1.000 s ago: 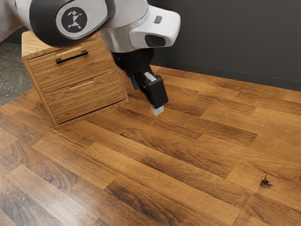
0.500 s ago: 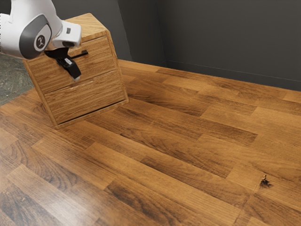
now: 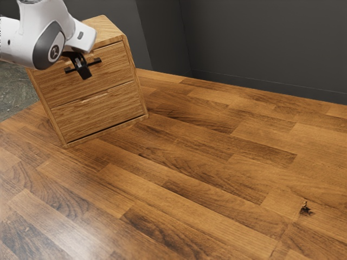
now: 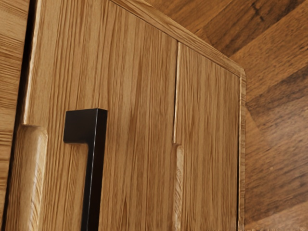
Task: Pull the drawer handle with one arm to open the drawer
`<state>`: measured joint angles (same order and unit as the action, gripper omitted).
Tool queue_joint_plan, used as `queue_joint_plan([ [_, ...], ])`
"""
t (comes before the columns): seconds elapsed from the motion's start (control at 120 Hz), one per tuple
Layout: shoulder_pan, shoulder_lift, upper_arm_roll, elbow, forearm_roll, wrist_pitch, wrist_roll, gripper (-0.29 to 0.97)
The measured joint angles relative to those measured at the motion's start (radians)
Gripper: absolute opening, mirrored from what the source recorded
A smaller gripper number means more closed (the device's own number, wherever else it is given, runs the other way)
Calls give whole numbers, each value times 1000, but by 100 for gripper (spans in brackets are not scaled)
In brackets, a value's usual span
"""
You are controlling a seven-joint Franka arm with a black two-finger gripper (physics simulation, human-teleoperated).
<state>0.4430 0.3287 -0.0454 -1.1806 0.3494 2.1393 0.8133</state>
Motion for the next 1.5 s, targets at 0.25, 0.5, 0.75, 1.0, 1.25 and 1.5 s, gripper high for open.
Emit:
queue_joint_plan([
  [0.25,1,27,6,0,69,22,56,68],
  [0.5,25,72,9,5,71,27,87,68],
  [0.75,27,90,13,-1,57,31,106,70],
  [1.0,20,81,7,-5,52,27,119,68],
  [1.25,11,19,6,-105,53,29,122,72],
  [1.5,-20,-45,-4,-188,50,29,121,55],
])
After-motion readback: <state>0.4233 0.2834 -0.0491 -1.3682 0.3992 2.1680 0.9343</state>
